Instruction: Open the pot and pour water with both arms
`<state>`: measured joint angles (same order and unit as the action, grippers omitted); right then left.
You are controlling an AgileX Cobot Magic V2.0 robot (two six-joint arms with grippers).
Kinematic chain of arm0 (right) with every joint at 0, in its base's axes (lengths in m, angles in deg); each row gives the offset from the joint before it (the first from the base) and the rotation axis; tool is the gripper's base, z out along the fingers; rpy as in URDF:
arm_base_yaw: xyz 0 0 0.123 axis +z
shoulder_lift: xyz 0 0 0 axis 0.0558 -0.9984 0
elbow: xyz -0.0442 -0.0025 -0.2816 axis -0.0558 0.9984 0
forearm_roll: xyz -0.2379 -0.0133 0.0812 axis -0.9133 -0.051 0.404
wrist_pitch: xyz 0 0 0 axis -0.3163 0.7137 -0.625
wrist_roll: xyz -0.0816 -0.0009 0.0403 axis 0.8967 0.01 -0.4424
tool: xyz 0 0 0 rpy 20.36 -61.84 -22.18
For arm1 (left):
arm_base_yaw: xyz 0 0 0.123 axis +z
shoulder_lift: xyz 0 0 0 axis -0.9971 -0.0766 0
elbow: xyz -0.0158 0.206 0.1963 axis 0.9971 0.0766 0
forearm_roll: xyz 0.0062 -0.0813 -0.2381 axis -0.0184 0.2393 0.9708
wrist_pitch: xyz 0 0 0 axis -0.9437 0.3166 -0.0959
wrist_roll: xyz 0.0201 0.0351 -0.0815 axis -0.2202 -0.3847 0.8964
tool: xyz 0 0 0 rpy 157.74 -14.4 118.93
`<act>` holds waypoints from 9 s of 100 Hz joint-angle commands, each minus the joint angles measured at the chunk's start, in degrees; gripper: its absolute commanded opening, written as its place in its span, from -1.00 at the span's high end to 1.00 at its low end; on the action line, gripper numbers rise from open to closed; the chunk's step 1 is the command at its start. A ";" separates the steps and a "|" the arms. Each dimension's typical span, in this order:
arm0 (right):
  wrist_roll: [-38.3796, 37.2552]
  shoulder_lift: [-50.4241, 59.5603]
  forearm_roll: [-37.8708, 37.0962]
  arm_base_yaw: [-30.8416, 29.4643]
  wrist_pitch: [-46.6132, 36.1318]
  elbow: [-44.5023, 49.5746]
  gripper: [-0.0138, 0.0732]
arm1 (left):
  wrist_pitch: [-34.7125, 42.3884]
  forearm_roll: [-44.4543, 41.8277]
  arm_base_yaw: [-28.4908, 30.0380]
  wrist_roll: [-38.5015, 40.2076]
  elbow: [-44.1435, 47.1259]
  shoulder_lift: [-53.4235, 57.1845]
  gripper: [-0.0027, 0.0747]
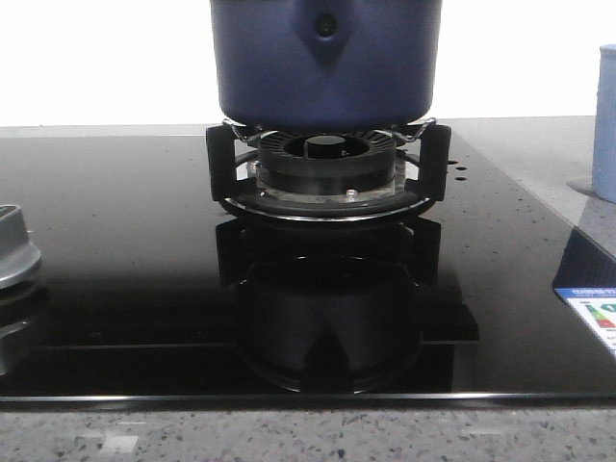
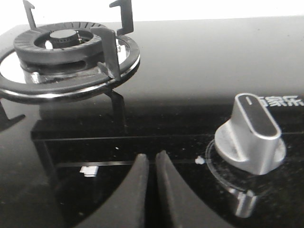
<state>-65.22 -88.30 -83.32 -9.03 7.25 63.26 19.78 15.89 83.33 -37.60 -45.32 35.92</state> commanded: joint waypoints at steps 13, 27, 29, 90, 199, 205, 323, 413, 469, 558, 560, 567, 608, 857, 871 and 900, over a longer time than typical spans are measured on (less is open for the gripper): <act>0.29 1.21 -6.95 -0.31 -16.73 1.25 0.83 | 11.96 5.57 0.07 0.01 2.69 1.72 0.98; -6.11 1.10 -1.59 -0.31 -26.52 1.25 0.83 | 20.59 24.81 0.07 0.01 2.69 1.72 0.98; -9.60 1.10 -0.34 -0.31 -28.02 1.25 0.83 | 21.59 27.12 0.07 0.01 2.69 1.72 0.98; -45.59 -7.63 9.13 2.64 -10.61 -14.07 0.83 | 5.55 45.73 -0.05 -4.16 -7.58 -2.53 0.98; -39.81 -30.07 14.28 30.88 29.19 -38.75 0.84 | -27.36 99.18 -15.47 -79.75 -42.75 -47.81 0.39; -39.10 -30.07 14.28 30.88 29.19 -38.75 0.84 | -27.46 97.97 -15.47 -81.58 -44.91 -50.08 0.15; -38.07 -30.07 14.65 30.88 29.31 -38.75 0.84 | -34.32 103.54 -16.66 -104.82 -73.47 -87.14 -0.50; -38.07 -30.07 14.65 30.88 29.12 -38.75 0.84 | -27.21 110.01 -20.08 -109.49 -74.61 -93.97 -0.50; -38.07 -30.07 14.65 30.88 28.87 -38.75 0.84 | -26.78 111.55 -22.34 -109.49 -74.61 -94.42 0.06; -38.07 -30.07 14.65 30.88 28.75 -38.75 0.84 | -26.95 96.18 -12.97 -93.83 -74.73 -77.03 0.17; -38.07 -30.07 14.65 30.88 28.75 -38.75 0.84 | -26.95 96.18 -12.39 -93.83 -73.79 -76.20 0.17; -38.07 -30.07 14.65 30.88 28.65 -38.75 0.84 | -26.95 96.35 -10.40 -93.83 -70.13 -73.19 0.17; -38.07 -30.07 14.65 30.88 27.76 -38.75 0.84 | -25.99 96.54 0.74 -94.13 -49.81 -55.54 0.17; 13.15 -30.88 32.71 20.10 2.78 -38.75 -0.28 | -25.01 97.46 0.74 -94.28 -48.59 -53.64 0.17; 10.05 -34.10 30.73 13.63 3.52 -38.75 -0.28 | -25.01 97.46 0.74 -94.28 -48.59 -53.64 0.17; 9.91 -36.51 33.68 8.30 3.28 -38.75 -0.28 | -25.01 97.46 0.74 -94.28 -48.59 -53.64 0.17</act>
<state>-55.24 -124.61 -50.20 -0.38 14.92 26.66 -5.21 108.31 83.95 -132.02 -91.99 -18.59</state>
